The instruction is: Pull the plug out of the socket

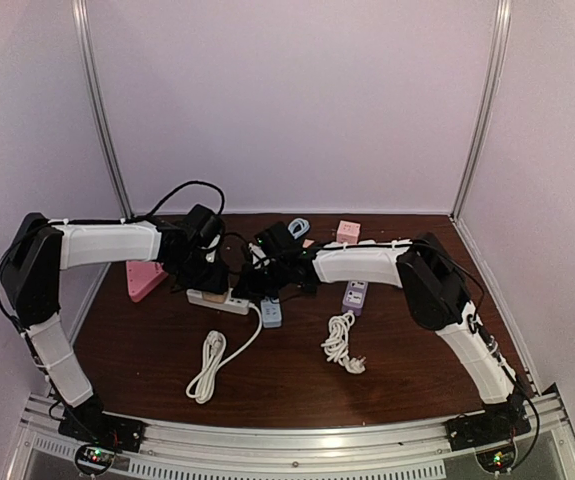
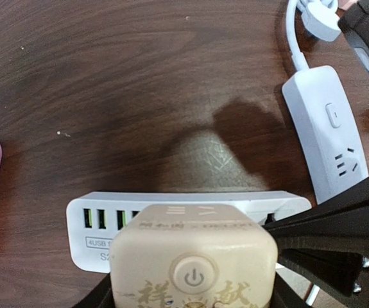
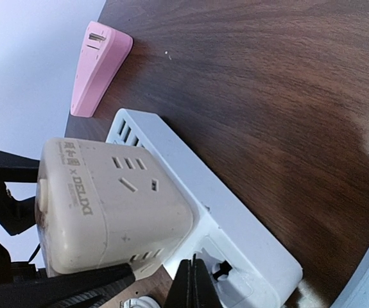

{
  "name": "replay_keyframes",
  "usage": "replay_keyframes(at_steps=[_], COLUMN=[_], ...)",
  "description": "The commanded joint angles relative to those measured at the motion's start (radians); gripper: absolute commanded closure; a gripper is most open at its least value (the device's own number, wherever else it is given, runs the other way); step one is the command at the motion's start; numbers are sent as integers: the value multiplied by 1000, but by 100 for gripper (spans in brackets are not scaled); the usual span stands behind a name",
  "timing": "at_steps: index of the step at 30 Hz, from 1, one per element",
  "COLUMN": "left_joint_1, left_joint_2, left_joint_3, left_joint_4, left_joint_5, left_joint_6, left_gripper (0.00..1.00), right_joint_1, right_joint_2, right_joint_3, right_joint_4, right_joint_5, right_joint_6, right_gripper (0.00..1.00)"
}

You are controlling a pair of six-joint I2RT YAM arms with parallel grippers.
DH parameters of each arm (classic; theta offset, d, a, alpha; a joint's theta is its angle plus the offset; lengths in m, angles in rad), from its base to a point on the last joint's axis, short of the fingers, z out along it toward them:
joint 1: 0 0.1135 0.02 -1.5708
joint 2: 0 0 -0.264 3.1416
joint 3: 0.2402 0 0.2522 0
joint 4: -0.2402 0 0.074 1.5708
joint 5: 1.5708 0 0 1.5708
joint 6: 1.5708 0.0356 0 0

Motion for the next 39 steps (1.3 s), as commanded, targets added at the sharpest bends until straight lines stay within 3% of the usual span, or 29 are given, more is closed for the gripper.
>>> replay_keyframes(at_steps=[1, 15, 28, 35, 39], left_joint_1=[-13, -20, -24, -42, -42], left_joint_2=[-79, -127, -119, -123, -126], left_joint_3=[20, 10, 17, 33, 22], left_joint_4=[114, 165, 205, 173, 209], left_joint_5=[81, 8, 28, -51, 17], left_joint_6=[27, 22, 30, 53, 63], left_gripper=[76, 79, 79, 80, 78], right_joint_1=[8, 8, 8, 8, 8], right_joint_2=[40, 78, 103, 112, 115], right_joint_3=[29, 57, 86, 98, 101], right_joint_4=[-52, -106, -147, -166, -175], right_joint_5=[45, 78, 96, 98, 105], right_joint_6=[-2, 7, 6, 6, 2], right_gripper=[100, 100, 100, 100, 100])
